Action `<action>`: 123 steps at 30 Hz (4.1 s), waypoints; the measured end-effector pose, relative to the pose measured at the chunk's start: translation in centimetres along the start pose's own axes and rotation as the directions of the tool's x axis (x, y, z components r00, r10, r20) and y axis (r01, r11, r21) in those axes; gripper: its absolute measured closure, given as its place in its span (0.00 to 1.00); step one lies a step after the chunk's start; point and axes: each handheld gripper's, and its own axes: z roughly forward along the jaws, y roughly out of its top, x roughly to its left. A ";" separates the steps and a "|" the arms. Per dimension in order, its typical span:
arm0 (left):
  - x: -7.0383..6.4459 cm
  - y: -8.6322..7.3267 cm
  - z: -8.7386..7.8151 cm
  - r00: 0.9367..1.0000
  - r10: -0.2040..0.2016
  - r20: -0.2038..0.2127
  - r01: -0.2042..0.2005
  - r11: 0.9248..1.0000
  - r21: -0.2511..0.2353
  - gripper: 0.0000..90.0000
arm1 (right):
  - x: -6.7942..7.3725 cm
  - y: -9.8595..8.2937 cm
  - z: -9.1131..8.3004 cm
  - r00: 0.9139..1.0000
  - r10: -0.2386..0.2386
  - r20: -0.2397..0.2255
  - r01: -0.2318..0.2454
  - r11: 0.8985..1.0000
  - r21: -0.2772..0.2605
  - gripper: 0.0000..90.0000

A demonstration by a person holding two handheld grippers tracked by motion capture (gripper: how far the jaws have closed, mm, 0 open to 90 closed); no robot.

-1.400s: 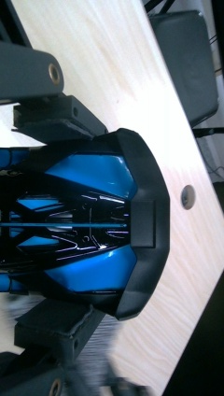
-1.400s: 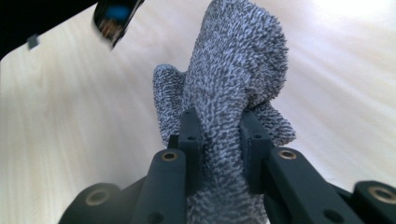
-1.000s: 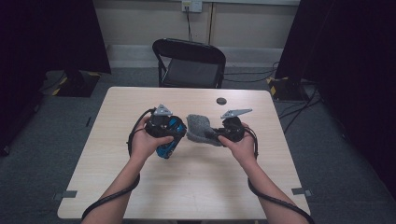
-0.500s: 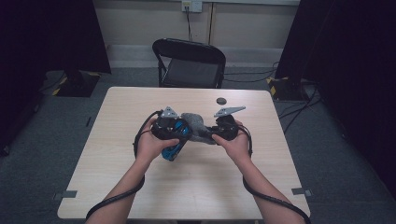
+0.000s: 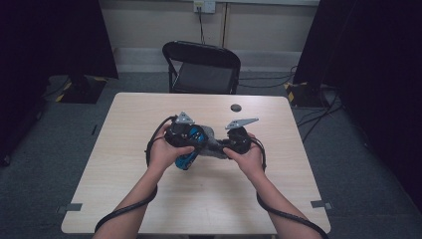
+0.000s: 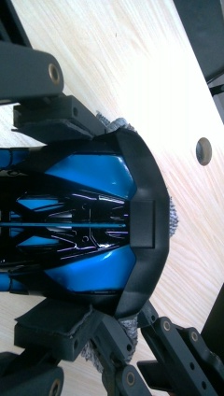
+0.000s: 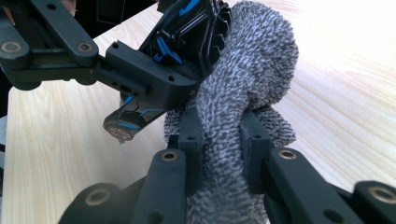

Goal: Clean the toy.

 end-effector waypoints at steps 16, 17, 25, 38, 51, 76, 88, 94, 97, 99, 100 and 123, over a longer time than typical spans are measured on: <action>0.0 0.8 -0.1 1.000 0.001 -0.010 -0.001 1.000 -0.017 0.28 | 0.7 -0.5 1.1 1.000 -0.011 -0.028 0.013 0.999 0.045 0.83; 0.0 0.8 -0.1 1.000 -0.004 -0.008 0.004 1.000 -0.013 0.28 | 0.8 -0.6 1.2 0.999 -0.019 -0.030 0.020 0.999 0.048 0.83; 0.3 1.1 -0.2 1.000 -0.013 -0.011 0.013 1.000 -0.015 0.28 | 1.7 -0.9 2.1 0.998 -0.037 -0.050 0.040 0.997 0.063 0.83; 0.8 1.5 0.1 0.999 -0.024 -0.021 0.024 0.999 -0.021 0.28 | 2.5 -1.9 3.5 0.996 -0.029 -0.081 0.036 0.996 0.079 0.83; 1.1 2.4 0.3 0.999 -0.040 -0.021 0.039 0.998 -0.042 0.28 | 3.1 -2.7 4.4 0.992 -0.027 -0.119 0.040 0.994 0.105 0.83; 3.7 0.1 -1.3 0.994 -0.075 -0.082 0.077 0.997 0.017 0.28 | -0.8 -4.7 -0.9 0.999 0.016 0.048 -0.020 0.996 0.083 0.83; 5.2 -2.5 0.0 0.989 -0.114 -0.098 0.123 0.988 0.089 0.28 | -3.8 -5.7 -2.9 0.986 0.052 0.160 -0.062 0.997 0.056 0.82; 5.6 -3.5 1.2 0.987 -0.123 -0.104 0.134 0.984 0.113 0.28 | -4.8 -6.2 -3.2 0.979 0.066 0.194 -0.077 0.996 0.051 0.81; 5.7 -3.7 1.6 0.987 -0.127 -0.103 0.139 0.983 0.123 0.28 | -5.0 -6.3 -3.2 0.976 0.071 0.203 -0.083 0.995 0.049 0.81; 5.7 -3.9 2.0 0.987 -0.125 -0.101 0.138 0.981 0.133 0.28 | -5.2 -6.5 -3.2 0.976 0.071 0.206 -0.082 0.995 0.048 0.80; 5.7 -3.9 2.3 0.988 -0.119 -0.098 0.133 0.981 0.140 0.28 | -5.3 -6.7 -3.2 0.975 0.069 0.212 -0.081 0.996 0.049 0.80; 5.4 -4.4 5.8 0.990 -0.096 -0.106 0.116 0.972 0.204 0.28 | -6.8 -7.9 -2.7 0.967 0.075 0.243 -0.091 0.994 0.057 0.78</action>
